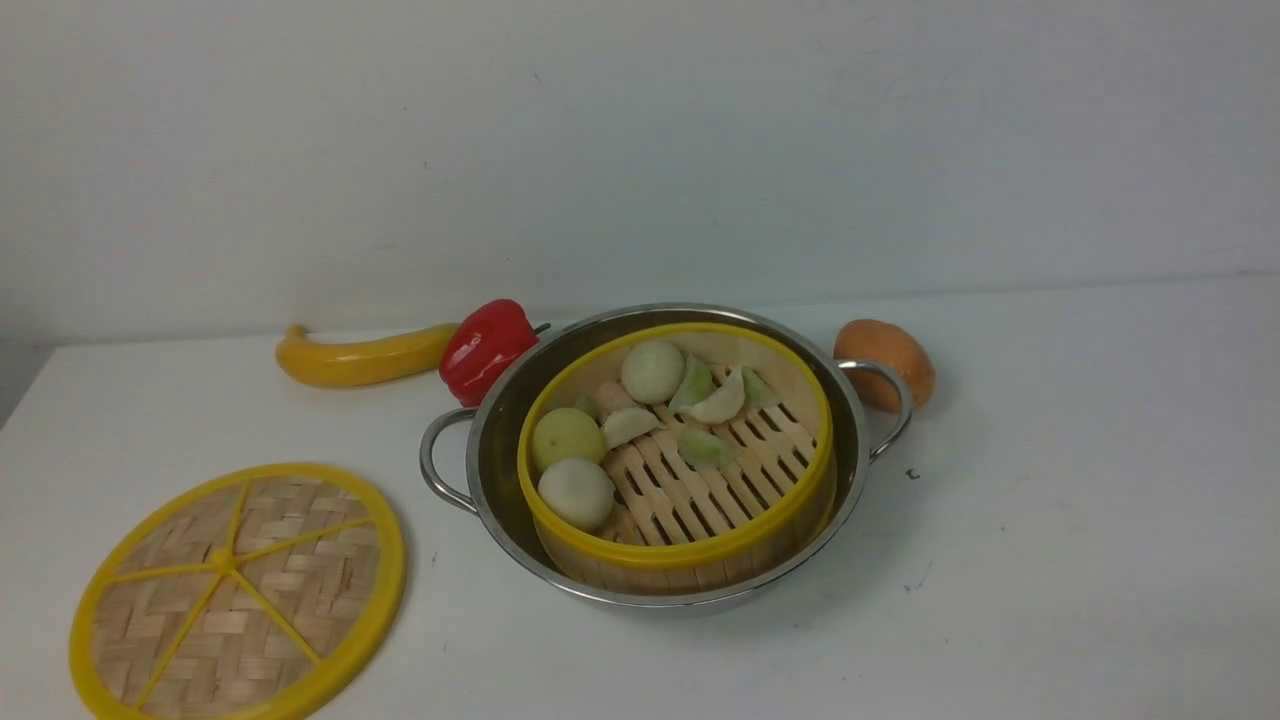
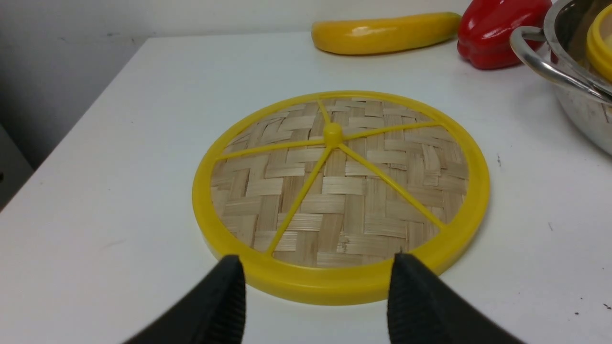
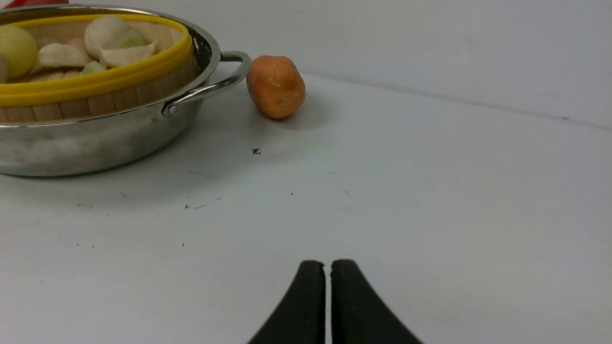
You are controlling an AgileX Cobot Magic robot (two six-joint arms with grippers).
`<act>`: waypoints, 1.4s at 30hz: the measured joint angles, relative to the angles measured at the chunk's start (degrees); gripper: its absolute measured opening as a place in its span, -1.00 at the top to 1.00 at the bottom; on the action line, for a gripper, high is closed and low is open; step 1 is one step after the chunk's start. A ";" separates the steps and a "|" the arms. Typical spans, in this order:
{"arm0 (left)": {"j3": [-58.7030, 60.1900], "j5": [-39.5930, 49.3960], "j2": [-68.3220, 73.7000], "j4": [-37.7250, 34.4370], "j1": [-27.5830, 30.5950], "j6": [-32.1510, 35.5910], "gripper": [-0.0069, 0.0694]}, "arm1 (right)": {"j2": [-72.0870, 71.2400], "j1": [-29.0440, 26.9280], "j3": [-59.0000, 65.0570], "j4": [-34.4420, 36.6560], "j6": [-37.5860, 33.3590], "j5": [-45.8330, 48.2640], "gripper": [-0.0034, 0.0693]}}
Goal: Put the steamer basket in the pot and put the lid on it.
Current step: Use the left arm to lift the lid of the steamer
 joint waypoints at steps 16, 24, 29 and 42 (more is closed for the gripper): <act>0.00 0.00 0.00 0.00 0.00 0.00 -0.17 | 0.00 0.00 0.00 0.00 0.00 0.00 0.84; 0.00 0.00 0.00 0.00 0.00 0.00 -0.17 | 0.00 0.00 0.00 0.00 0.00 -0.05 0.82; 0.00 0.00 0.00 0.00 0.00 0.00 -0.17 | 0.00 0.00 0.00 0.00 0.00 -0.05 0.81; 0.00 0.00 0.00 0.00 0.00 0.00 -0.17 | 0.00 0.00 0.00 0.00 0.00 -0.05 0.79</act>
